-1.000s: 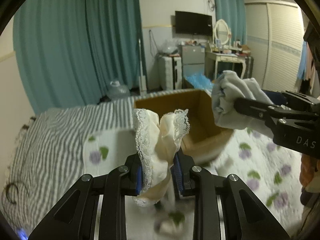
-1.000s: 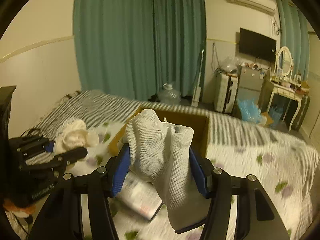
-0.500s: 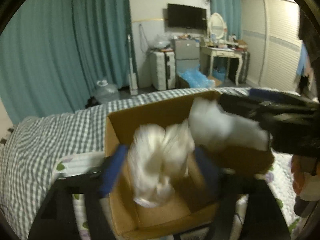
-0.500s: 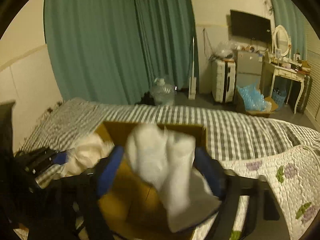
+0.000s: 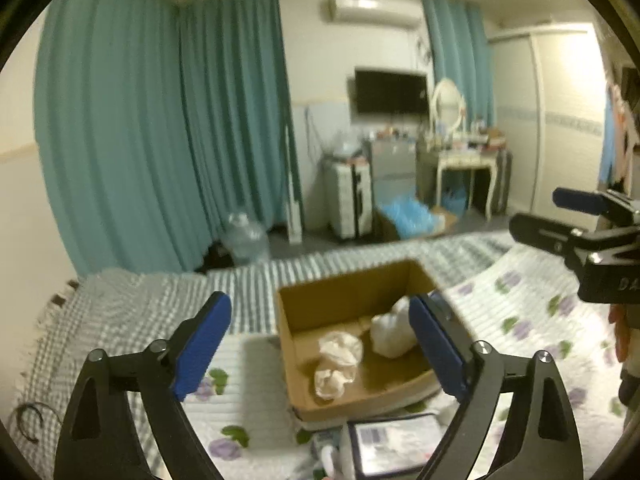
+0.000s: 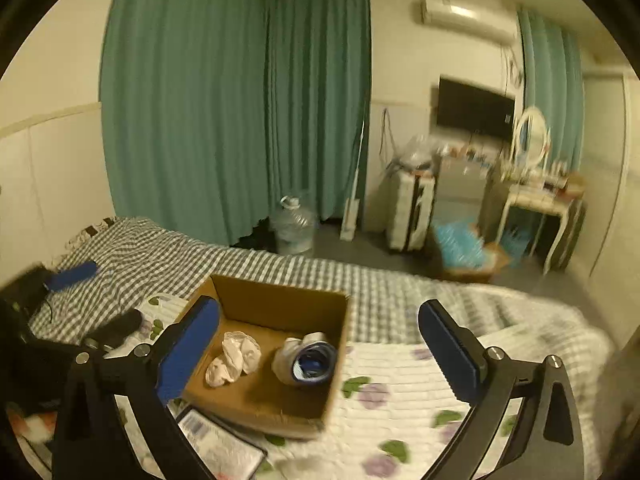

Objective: Organize soft objects
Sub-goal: 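Carry both socks over the cardboard box and open both tools to drop them, then grasp the white shoe with the left tool while the right tool grasps the rolled white sock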

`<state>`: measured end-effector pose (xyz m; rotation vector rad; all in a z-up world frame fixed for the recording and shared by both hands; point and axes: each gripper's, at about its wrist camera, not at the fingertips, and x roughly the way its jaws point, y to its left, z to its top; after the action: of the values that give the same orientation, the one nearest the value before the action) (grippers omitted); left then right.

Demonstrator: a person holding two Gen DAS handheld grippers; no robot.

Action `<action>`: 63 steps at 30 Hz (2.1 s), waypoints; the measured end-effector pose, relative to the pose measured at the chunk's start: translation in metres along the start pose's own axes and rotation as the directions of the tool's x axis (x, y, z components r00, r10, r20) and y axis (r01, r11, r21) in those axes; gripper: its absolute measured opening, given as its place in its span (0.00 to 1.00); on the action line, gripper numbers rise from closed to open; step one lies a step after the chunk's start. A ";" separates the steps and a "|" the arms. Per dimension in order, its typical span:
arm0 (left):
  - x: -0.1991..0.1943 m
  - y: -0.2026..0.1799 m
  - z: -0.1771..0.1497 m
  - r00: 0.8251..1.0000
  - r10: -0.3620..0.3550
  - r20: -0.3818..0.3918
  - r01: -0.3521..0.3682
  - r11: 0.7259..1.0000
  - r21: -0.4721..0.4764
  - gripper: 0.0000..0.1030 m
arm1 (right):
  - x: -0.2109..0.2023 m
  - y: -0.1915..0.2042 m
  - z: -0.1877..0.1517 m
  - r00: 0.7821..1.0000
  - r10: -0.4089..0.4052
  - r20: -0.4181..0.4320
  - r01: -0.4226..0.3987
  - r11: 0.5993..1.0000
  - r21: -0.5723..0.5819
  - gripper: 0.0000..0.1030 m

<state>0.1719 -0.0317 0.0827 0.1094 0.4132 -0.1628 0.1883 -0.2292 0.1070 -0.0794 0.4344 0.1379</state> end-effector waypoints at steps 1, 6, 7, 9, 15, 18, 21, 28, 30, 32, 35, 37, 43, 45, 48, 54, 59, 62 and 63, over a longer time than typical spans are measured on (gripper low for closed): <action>-0.019 0.003 0.003 0.999 -0.007 0.031 0.007 1.000 -0.002 0.90 | -0.023 0.003 0.004 1.000 -0.008 0.018 0.009 1.000 -0.019 0.98; -0.086 -0.002 -0.002 0.994 -0.001 0.106 -0.002 1.000 0.025 0.93 | -0.094 0.020 -0.001 0.999 -0.017 0.044 0.020 0.998 -0.062 0.99; -0.093 -0.002 -0.006 0.994 -0.005 0.111 0.002 1.000 0.027 0.93 | -0.101 0.024 -0.007 0.999 -0.010 0.035 0.012 0.998 -0.068 0.99; -0.104 -0.005 -0.019 0.994 -0.023 0.110 0.018 0.999 0.042 0.93 | -0.111 0.032 -0.020 1.000 0.001 0.013 0.000 0.997 -0.082 0.99; -0.089 -0.006 -0.074 0.999 -0.040 -0.008 0.040 0.999 -0.035 0.92 | -0.101 0.051 -0.095 0.992 0.066 -0.111 -0.072 0.996 -0.049 0.99; -0.071 -0.006 -0.105 0.999 0.009 -0.049 -0.011 0.998 -0.054 0.92 | -0.079 0.055 -0.131 0.983 0.060 -0.172 -0.066 0.997 -0.029 0.99; -0.046 -0.006 -0.141 0.991 0.032 -0.127 -0.041 0.997 -0.065 0.92 | -0.050 0.061 -0.173 0.964 0.007 -0.264 -0.015 1.000 -0.028 0.99; -0.008 -0.015 -0.204 0.950 0.011 -0.311 -0.027 0.999 -0.047 0.92 | -0.007 0.057 -0.232 0.904 0.071 -0.421 -0.056 0.997 0.048 0.93; -0.002 -0.015 -0.210 0.941 -0.005 -0.337 -0.017 0.998 -0.061 0.92 | 0.004 0.056 -0.239 0.884 0.074 -0.462 -0.051 0.997 0.063 0.84; 0.005 -0.014 -0.215 0.930 -0.016 -0.367 -0.012 0.997 -0.073 0.92 | 0.013 0.060 -0.241 0.872 0.083 -0.483 -0.057 0.996 0.069 0.78; 0.012 -0.014 -0.222 0.914 -0.029 -0.404 -0.005 0.997 -0.083 0.92 | 0.024 0.063 -0.246 0.853 0.098 -0.512 -0.073 0.995 0.068 0.64; 0.018 -0.014 -0.227 0.903 -0.050 -0.427 0.012 0.996 -0.091 0.92 | 0.032 0.065 -0.252 0.840 0.101 -0.534 -0.081 0.995 0.060 0.41; 0.034 -0.023 -0.236 0.875 -0.033 -0.483 0.010 0.999 -0.052 0.92 | 0.027 0.069 -0.250 0.853 0.106 -0.511 -0.100 0.994 0.039 0.39; 0.039 -0.024 -0.235 0.874 -0.029 -0.485 0.007 0.999 -0.047 0.91 | 0.027 0.070 -0.249 0.855 0.111 -0.507 -0.105 0.994 0.041 0.39; 0.046 -0.025 -0.232 0.880 -0.031 -0.473 0.013 0.999 -0.041 0.89 | 0.026 0.070 -0.248 0.856 0.117 -0.504 -0.107 0.993 0.048 0.39; 0.046 -0.028 -0.231 0.879 -0.088 -0.468 0.072 0.996 -0.052 0.58 | 0.023 0.069 -0.246 0.861 0.114 -0.496 -0.102 0.993 0.053 0.39; 0.038 -0.028 -0.231 0.878 -0.104 -0.467 0.084 0.994 -0.062 0.55 | 0.017 0.067 -0.244 0.871 0.110 -0.478 -0.099 0.994 0.050 0.39; 0.025 -0.028 -0.227 0.888 -0.111 -0.446 0.090 0.994 -0.070 0.55 | 0.011 0.062 -0.240 0.880 0.123 -0.458 -0.102 0.992 0.071 0.39; 0.021 -0.027 -0.224 0.892 -0.114 -0.438 0.091 0.993 -0.073 0.55 | 0.008 0.061 -0.238 0.884 0.124 -0.451 -0.101 0.992 0.074 0.39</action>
<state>0.0982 -0.0301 -0.1318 0.0739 0.8791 -0.2322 0.0880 -0.1937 -0.1148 -0.0375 0.9148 0.2245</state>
